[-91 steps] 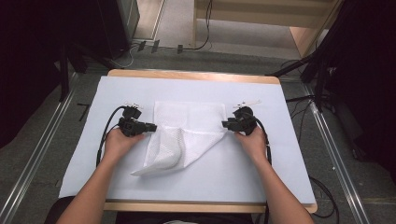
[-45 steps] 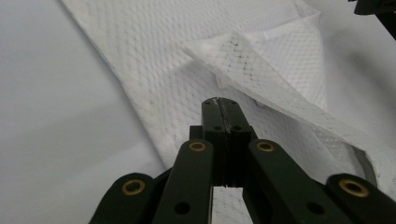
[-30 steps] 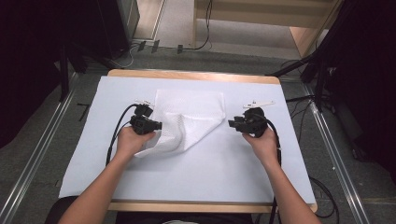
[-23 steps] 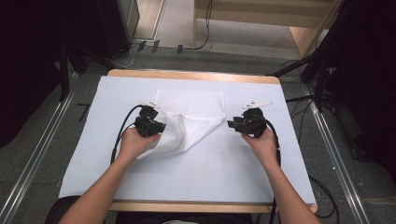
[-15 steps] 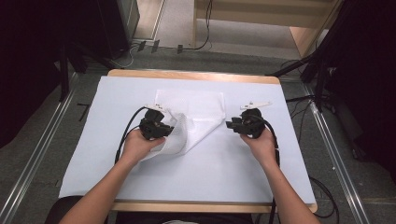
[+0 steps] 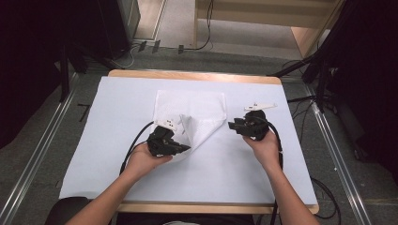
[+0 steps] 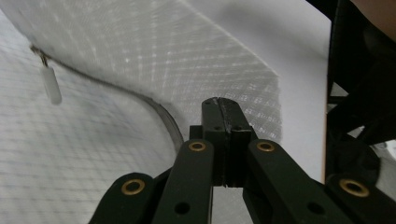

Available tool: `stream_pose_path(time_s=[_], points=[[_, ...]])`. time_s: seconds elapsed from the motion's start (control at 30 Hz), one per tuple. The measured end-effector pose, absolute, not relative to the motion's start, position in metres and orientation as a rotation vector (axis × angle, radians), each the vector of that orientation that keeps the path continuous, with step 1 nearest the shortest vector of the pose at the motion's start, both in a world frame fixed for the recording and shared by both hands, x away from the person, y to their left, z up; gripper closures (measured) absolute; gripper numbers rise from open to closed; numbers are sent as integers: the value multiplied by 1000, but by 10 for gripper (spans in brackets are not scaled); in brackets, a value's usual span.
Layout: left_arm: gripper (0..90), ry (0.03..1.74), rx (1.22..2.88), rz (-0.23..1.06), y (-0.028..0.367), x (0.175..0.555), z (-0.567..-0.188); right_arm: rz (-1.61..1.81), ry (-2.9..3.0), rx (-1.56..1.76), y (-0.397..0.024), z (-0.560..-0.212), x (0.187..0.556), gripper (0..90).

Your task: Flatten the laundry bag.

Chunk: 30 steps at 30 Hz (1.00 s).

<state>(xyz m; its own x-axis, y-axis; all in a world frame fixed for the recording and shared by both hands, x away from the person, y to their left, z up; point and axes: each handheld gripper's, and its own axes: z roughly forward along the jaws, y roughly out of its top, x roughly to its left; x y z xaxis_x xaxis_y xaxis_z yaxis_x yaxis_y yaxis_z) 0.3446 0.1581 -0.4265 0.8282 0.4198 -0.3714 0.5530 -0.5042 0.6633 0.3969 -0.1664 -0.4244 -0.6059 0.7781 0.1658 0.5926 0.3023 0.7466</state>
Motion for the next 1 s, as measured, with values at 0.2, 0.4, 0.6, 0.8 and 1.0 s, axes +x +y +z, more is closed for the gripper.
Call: stream_pose_path(time_s=[0.2, 0.4, 0.6, 0.8, 1.0], points=[[900, 708, 2194, -245, 155, 330, -439, 1202, 2329, 1265, -171, -422, 388, 652], [900, 732, 2206, -263, 155, 325, -447, 1200, 2314, 1264, -176, -419, 383, 654], [900, 765, 2189, -238, 161, 330, -445, 1200, 2307, 1293, -180, -421, 384, 657], [878, 826, 2169, -175, 176, 336, -437, 1201, 2344, 1290, -174, -428, 385, 662], [780, 920, 2165, -127, 198, 346, -435, 1187, 2378, 1276, -165, -438, 381, 647]])
